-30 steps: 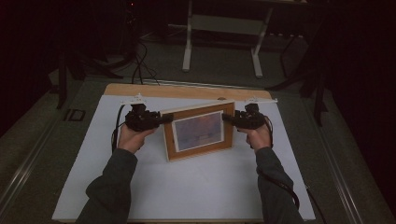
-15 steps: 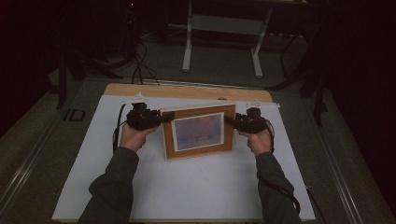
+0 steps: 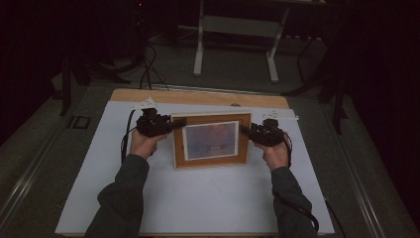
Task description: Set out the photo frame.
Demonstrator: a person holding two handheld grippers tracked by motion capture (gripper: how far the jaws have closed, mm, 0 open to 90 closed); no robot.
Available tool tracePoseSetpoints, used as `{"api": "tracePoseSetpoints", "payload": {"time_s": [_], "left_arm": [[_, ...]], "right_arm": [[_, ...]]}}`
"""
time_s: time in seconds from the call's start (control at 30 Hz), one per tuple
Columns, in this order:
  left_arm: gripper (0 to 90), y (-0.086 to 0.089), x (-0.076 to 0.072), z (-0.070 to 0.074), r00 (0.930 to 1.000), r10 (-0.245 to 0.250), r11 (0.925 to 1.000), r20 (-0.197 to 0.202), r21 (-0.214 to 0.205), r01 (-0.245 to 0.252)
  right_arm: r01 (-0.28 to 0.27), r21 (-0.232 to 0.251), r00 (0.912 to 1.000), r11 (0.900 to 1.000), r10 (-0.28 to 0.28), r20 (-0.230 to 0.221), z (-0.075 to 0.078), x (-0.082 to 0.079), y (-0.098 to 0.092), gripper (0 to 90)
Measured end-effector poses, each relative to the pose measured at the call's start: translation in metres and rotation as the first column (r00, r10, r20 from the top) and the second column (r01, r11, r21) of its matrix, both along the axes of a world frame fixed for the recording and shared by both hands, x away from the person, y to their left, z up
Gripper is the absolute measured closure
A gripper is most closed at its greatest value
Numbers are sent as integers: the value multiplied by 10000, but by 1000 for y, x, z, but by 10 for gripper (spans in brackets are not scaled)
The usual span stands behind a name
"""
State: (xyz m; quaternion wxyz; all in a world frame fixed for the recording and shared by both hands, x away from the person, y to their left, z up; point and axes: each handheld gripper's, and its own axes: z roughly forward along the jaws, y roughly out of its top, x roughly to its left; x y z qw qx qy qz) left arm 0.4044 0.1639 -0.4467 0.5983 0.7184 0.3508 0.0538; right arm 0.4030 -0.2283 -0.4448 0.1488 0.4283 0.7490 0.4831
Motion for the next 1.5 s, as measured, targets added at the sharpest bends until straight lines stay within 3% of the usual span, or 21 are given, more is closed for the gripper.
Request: {"api": "tracePoseSetpoints", "payload": {"time_s": [0.6, 1.5], "left_arm": [[573, -4, 5, -4, 9997, -171, 9996, 164, -205, 174], [564, -6, 5, -4, 9999, -165, 9994, 1, -317, 165]], "right_arm": [[288, -110, 9996, 9995, -289, -39, 1, -13, -3, 619], [417, -69, 9990, 9991, -418, -149, 1, -20, -5, 619]]}}
